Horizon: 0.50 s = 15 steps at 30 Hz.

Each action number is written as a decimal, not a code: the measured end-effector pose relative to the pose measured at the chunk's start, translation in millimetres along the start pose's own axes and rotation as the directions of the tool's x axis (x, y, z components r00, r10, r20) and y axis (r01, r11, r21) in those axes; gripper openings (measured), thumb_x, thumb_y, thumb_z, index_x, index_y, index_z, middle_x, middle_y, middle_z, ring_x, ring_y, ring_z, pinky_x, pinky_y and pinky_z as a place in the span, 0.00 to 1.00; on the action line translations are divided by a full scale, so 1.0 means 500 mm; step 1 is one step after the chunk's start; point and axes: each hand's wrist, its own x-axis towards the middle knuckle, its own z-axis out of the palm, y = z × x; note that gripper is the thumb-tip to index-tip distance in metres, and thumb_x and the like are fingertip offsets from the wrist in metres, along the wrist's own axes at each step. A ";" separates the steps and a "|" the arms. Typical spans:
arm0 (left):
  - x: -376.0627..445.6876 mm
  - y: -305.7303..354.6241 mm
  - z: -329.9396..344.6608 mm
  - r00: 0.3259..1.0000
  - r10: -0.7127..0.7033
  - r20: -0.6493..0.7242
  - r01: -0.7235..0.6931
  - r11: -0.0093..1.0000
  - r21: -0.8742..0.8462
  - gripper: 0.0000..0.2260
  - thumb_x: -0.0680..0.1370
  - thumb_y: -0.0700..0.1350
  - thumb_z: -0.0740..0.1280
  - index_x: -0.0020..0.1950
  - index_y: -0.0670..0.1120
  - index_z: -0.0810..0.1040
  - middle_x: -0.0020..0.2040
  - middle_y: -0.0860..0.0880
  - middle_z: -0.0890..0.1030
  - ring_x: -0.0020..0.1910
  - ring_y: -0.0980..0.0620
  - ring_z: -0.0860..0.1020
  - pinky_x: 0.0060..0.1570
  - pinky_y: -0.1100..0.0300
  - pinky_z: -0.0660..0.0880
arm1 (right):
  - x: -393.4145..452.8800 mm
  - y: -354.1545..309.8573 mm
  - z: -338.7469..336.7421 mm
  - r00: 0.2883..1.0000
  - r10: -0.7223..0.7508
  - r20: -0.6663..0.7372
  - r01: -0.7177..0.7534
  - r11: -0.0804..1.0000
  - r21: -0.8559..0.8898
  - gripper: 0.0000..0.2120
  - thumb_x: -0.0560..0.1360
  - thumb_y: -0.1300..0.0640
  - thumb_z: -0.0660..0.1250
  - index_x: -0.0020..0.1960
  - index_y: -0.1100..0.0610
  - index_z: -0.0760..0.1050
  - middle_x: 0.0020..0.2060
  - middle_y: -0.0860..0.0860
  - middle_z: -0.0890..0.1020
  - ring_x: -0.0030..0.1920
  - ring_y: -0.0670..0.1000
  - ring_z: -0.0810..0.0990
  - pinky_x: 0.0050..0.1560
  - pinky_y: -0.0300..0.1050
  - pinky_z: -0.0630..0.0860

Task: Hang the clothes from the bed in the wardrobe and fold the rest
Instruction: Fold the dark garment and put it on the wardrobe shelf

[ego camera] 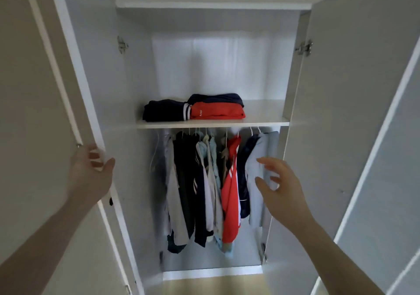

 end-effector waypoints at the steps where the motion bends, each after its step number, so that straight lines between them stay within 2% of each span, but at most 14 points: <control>1: -0.006 0.014 0.018 0.999 0.031 0.017 -0.031 0.999 -0.005 0.19 0.76 0.45 0.75 0.62 0.52 0.72 0.50 0.48 0.79 0.38 0.50 0.80 0.47 0.45 0.80 | -0.002 0.007 -0.027 0.998 0.005 -0.059 -0.006 1.000 -0.018 0.22 0.77 0.66 0.71 0.63 0.43 0.77 0.59 0.32 0.75 0.63 0.38 0.76 0.66 0.43 0.74; 4: -0.013 0.060 0.075 0.990 0.112 0.088 -0.113 0.994 0.011 0.17 0.77 0.48 0.74 0.60 0.56 0.70 0.46 0.54 0.79 0.37 0.53 0.80 0.42 0.50 0.78 | 0.003 0.033 -0.099 0.969 -0.005 -0.247 -0.019 0.995 -0.094 0.24 0.76 0.66 0.71 0.65 0.43 0.75 0.61 0.38 0.74 0.64 0.39 0.74 0.68 0.45 0.72; 8: -0.011 0.131 0.157 0.959 0.182 0.218 -0.190 0.982 0.015 0.20 0.77 0.47 0.75 0.61 0.56 0.67 0.45 0.55 0.79 0.40 0.51 0.80 0.44 0.48 0.79 | 0.023 0.075 -0.183 0.894 -0.057 -0.444 -0.048 0.974 -0.220 0.29 0.74 0.66 0.70 0.71 0.47 0.70 0.70 0.46 0.70 0.72 0.49 0.68 0.68 0.25 0.59; 9: -0.010 0.152 0.179 0.951 0.196 0.238 -0.207 0.978 0.021 0.22 0.76 0.48 0.76 0.62 0.55 0.66 0.46 0.54 0.78 0.40 0.50 0.81 0.45 0.48 0.79 | 0.032 0.086 -0.201 0.874 -0.068 -0.481 -0.061 0.967 -0.249 0.31 0.73 0.67 0.70 0.72 0.49 0.68 0.72 0.49 0.68 0.74 0.52 0.66 0.69 0.25 0.57; 13: 0.002 0.217 0.261 0.915 0.261 0.308 -0.294 0.954 0.064 0.25 0.75 0.47 0.77 0.64 0.50 0.65 0.59 0.49 0.73 0.46 0.42 0.80 0.45 0.43 0.79 | 0.071 0.137 -0.256 0.824 -0.041 -0.565 -0.168 0.935 -0.311 0.40 0.71 0.67 0.73 0.80 0.58 0.60 0.77 0.59 0.61 0.78 0.60 0.60 0.78 0.51 0.58; 15: 0.017 0.239 0.301 0.883 0.290 0.370 -0.354 0.928 0.119 0.28 0.75 0.46 0.76 0.69 0.47 0.65 0.65 0.45 0.69 0.51 0.38 0.80 0.44 0.42 0.79 | 0.089 0.168 -0.278 0.819 0.027 -0.574 -0.242 0.923 -0.301 0.44 0.72 0.66 0.73 0.82 0.61 0.54 0.79 0.61 0.58 0.80 0.61 0.57 0.80 0.56 0.57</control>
